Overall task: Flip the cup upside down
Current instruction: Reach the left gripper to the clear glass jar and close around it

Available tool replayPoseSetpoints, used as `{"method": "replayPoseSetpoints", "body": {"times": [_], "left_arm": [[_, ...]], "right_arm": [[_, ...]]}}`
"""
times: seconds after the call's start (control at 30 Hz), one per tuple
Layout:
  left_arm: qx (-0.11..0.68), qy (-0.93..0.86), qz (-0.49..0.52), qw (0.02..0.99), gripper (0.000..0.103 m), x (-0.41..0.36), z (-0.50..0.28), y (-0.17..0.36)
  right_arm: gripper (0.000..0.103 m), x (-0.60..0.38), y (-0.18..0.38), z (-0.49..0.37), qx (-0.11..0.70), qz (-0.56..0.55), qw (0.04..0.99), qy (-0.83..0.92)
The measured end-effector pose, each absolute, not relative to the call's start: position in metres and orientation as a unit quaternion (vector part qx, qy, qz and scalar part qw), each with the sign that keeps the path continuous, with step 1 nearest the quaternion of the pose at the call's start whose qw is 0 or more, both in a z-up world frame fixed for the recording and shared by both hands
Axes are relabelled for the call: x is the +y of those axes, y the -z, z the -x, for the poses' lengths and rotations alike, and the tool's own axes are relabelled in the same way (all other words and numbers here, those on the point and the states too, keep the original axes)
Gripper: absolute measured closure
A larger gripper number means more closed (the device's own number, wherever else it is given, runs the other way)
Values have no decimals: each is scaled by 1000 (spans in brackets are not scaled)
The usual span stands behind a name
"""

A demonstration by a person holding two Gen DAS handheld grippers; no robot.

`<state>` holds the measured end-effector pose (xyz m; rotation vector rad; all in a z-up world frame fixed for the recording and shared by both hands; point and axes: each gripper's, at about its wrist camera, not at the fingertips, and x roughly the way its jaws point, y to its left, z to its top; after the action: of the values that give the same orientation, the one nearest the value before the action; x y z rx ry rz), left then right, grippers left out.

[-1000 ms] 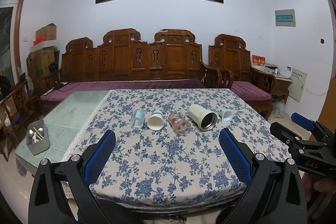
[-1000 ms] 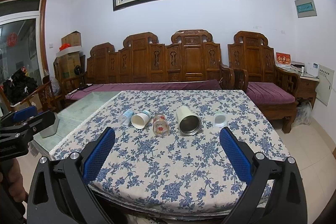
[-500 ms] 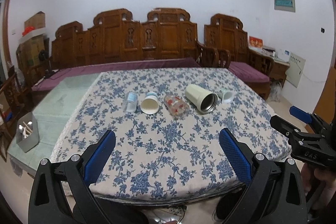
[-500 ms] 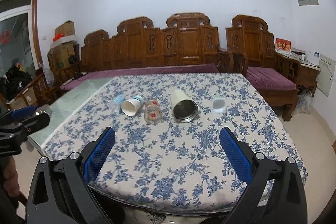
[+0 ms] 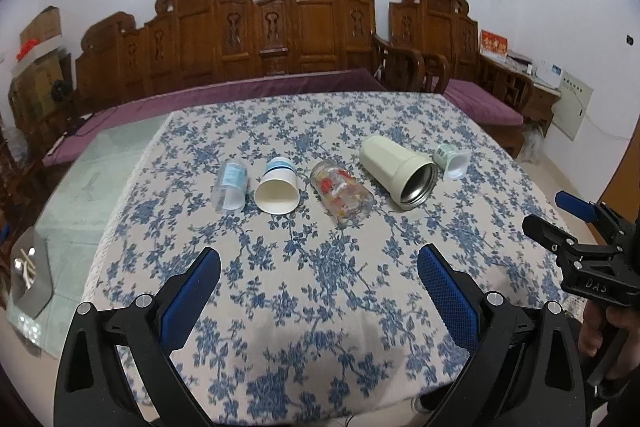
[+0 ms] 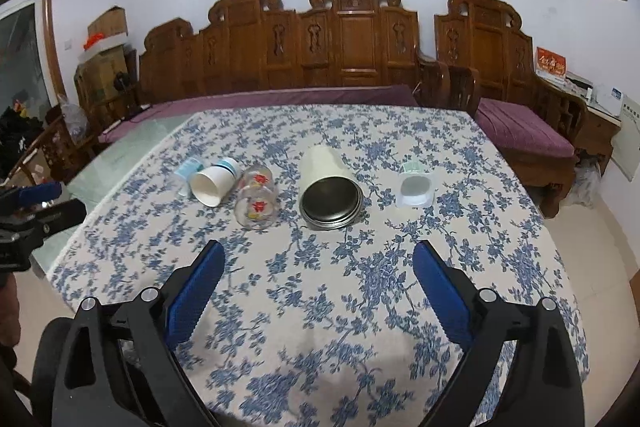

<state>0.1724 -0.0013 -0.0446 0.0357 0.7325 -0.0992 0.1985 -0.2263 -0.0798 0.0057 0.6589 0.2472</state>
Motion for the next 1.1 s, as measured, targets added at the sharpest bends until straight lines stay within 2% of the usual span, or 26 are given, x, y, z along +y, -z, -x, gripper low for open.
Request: {"method": "replayPoseSetpoints", "body": {"times": [0.4, 0.57, 0.63, 0.9, 1.1], "left_arm": [[406, 68, -21, 911, 8, -4, -270, 71], [430, 81, -16, 899, 13, -9, -302, 88], [444, 87, -11, 892, 18, -12, -320, 97], [499, 92, 9, 862, 30, -27, -384, 127], [541, 82, -6, 837, 35, -44, -420, 150]], "right_arm": [[9, -221, 118, -259, 371, -1, 920, -124], [15, -213, 130, -275, 385, -5, 913, -137], [18, -208, 135, -279, 391, -3, 909, -144], [18, -198, 154, -292, 407, -14, 900, -156], [18, -198, 169, -291, 421, -21, 893, -160]]}}
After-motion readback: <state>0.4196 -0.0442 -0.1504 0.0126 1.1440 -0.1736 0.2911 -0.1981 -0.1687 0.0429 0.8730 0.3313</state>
